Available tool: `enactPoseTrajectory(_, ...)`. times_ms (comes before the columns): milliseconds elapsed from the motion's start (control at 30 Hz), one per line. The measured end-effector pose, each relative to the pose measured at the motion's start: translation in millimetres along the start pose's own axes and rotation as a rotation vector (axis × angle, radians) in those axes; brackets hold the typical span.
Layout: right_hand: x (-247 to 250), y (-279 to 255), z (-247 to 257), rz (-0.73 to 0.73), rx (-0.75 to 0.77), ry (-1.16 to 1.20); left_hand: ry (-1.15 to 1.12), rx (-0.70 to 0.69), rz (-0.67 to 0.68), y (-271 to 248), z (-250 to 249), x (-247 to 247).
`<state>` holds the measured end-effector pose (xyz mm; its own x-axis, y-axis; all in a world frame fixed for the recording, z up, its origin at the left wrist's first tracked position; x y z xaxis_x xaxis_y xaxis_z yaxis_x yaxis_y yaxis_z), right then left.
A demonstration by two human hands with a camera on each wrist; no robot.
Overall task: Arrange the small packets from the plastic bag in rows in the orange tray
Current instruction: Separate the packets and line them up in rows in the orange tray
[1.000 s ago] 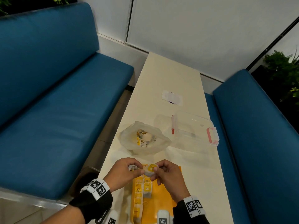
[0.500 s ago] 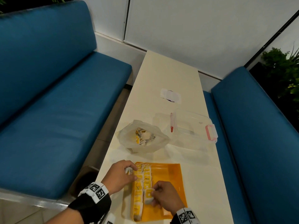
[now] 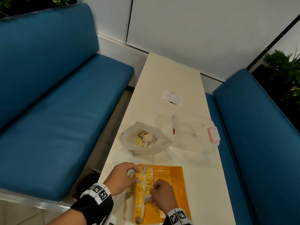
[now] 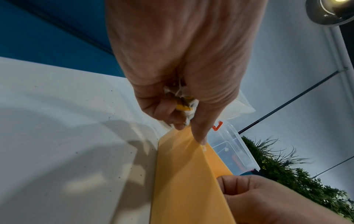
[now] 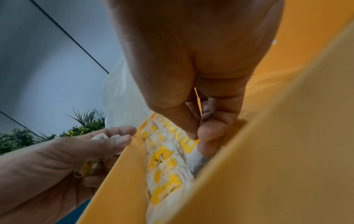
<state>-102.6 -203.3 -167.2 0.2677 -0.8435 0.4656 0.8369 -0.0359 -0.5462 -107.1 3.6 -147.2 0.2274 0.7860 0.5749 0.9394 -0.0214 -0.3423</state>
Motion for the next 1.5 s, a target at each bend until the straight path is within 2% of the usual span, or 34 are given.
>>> enactPoseTrajectory(167, -2.0, -0.9, 2.5, -0.03, -0.009, -0.002, -0.038, 0.006, 0.046, -2.5, -0.3, 5.1)
enactPoseTrajectory(233, 2.6, -7.0, 9.8, -0.05, 0.019, -0.006, -0.167, 0.037, 0.069, -3.8, 0.1, 10.4)
enactPoseTrajectory(333, 14.3, -15.4, 30.8, -0.096, 0.21, -0.052, -0.538, 0.157, 0.163, -8.7, -4.2, 19.2)
enactPoseTrajectory(433, 17.6, -29.2, 61.9, -0.045, 0.407, 0.027, -0.845, 0.267, 0.24, -11.3, -13.6, 23.4)
enactPoseTrajectory(600, 6.7, -42.9, 96.0, 0.086, 0.594, 0.053, -1.055, 0.304, 0.281, -12.3, -23.2, 21.4)
enactPoseTrajectory(800, -2.6, -38.1, 93.9, 0.075, 0.579, 0.054, -1.037, 0.265, 0.328, -14.2, -28.2, 17.6)
enactPoseTrajectory(1033, -3.2, -38.2, 94.1, 0.056, 0.526, 0.091, -0.938, 0.249, 0.255, -12.0, -27.7, 13.7)
enactPoseTrajectory(1267, 18.7, -29.1, 97.9, -0.091, 0.61, 0.047, -0.876, 0.242, 0.187, -11.2, -32.1, 21.4)
enactPoseTrajectory(1367, 34.3, -20.5, 99.2, -0.052, 0.547, -0.119, -0.731, 0.225, 0.116, -9.1, -29.2, 26.7)
enactPoseTrajectory(1500, 46.9, -14.4, 93.4, 0.012, 0.413, 0.083, -0.435, 0.073, 0.073, -8.7, -30.5, 28.0)
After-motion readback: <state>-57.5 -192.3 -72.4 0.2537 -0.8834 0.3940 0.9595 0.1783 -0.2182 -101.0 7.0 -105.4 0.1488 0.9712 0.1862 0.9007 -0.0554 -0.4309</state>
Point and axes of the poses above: each hand's wrist, its own y-axis towards the middle knuckle, its own x-axis out of the back of the hand, z = x × y, the point moved 3 cm from there along y, towards the middle knuckle, and after that the axes turned 15 degrees about y, right-handed, at the moved point
